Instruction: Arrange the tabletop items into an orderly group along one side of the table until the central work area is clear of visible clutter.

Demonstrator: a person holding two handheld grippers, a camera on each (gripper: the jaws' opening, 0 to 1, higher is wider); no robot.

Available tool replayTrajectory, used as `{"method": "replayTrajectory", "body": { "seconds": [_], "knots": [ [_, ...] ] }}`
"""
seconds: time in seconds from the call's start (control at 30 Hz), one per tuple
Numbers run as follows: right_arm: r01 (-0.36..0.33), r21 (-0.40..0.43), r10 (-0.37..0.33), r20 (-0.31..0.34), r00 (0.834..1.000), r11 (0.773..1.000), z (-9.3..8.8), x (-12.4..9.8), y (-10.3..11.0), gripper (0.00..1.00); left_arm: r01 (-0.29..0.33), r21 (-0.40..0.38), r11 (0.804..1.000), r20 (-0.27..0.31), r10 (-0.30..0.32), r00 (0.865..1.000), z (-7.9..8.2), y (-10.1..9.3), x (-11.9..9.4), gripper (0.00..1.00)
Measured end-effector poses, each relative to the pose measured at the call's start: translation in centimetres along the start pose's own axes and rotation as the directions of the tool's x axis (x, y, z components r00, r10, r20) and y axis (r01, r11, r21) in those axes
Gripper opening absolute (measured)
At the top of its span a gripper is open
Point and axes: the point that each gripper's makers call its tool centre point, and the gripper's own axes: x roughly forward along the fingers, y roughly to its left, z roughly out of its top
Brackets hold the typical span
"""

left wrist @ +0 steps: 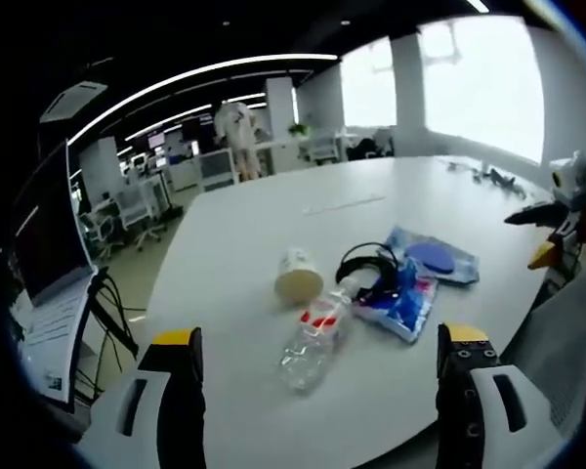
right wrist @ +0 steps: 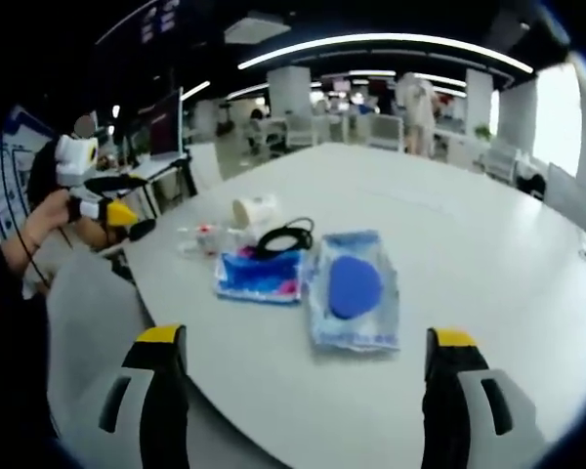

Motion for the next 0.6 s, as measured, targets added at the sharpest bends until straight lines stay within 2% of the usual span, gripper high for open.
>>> {"method": "replayTrajectory", "body": {
  "seconds": [0.3, 0.6],
  "knots": [
    [-0.040, 0.008, 0.040, -0.005, 0.999, 0.999, -0.04, 0.29, 0.74, 1.00, 0.014, 0.018, 1.000, -0.024, -0.013, 1.000, -0.20, -0.25, 0.15, 1.00],
    [-0.039, -0.012, 0.039, -0.017, 0.999, 0.999, 0.33, 0.27, 1.03, 1.00, 0.016, 0.024, 1.000, -0.037, -0.015, 0.999, -0.31, -0.04, 0.12, 0.99]
  ]
}}
